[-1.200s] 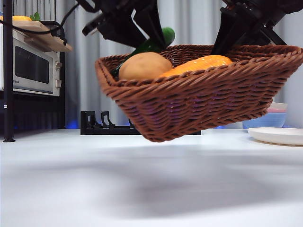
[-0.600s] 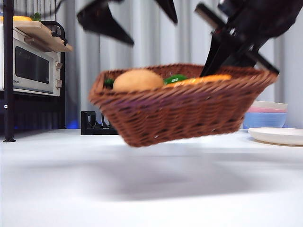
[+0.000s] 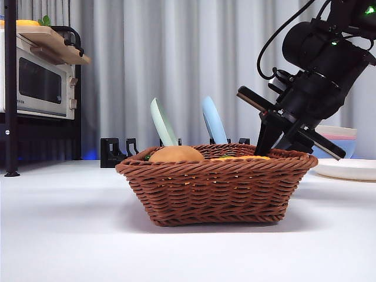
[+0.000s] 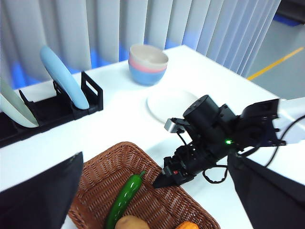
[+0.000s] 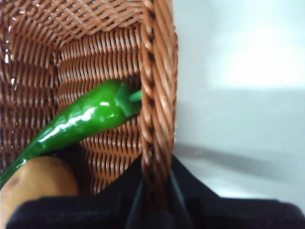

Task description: Pick up the basket,pick up the corn from the table,pick up the potato from the table,pick up the cucumber from the table,put all items into the basket

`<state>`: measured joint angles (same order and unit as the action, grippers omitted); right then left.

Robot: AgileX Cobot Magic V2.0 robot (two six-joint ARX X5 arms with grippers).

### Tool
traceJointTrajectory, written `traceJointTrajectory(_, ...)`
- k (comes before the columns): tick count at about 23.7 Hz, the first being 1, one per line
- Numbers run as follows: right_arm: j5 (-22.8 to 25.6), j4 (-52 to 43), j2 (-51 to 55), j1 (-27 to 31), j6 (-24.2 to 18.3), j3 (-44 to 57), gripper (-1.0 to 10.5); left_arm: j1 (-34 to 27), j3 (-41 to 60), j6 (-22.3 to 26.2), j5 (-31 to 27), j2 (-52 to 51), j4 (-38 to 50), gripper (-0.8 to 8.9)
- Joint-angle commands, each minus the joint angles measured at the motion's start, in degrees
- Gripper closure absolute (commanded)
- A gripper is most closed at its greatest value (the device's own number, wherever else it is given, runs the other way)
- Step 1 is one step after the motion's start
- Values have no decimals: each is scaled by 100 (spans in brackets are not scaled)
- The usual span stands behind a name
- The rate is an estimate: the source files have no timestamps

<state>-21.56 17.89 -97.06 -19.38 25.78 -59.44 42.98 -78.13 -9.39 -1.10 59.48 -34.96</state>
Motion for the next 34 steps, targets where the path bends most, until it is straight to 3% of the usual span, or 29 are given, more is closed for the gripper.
traceJointTrajectory(1, 240, -90, -7, -4, -37, 2, 675, 15, 4, 216, -37, -269, -122, 311)
traceJointTrajectory(3, 498, -81, 9, 26, -109, 2, 425, 15, 4, 304, -42, -507, -216, 311)
traceJointTrajectory(4, 564, -20, 57, 46, -186, 2, 368, 15, 4, 367, -46, -619, -278, 311)
traceJointTrajectory(9, 553, 505, 872, 251, -675, 2, 381, 17, 4, 673, -455, -1095, -678, 317)
traceJointTrajectory(11, 553, 828, 1453, 282, -979, 2, 386, 17, 4, 831, -807, -1257, -957, 393)
traceJointTrajectory(13, 555, 1161, 2111, 282, -1281, 2, 495, 15, 4, 901, -944, -1335, -1344, 571)
traceJointTrajectory(15, 557, 1456, 2754, 273, -1593, 2, 744, 15, 9, 970, -944, -1338, -1779, 801)
traceJointTrajectory(17, 566, 1563, 3230, 243, -1755, 4, 963, 15, 35, 1054, -955, -1335, -2006, 822)
traceJointTrajectory(25, 1700, 1558, 4625, -219, -2186, 131, 958, 17, 1110, 1397, -957, -1714, -1274, 822)
traceJointTrajectory(34, 2197, 1200, 6439, -732, -2227, 1401, 958, 17, 3429, 1410, -907, -2459, 562, 822)
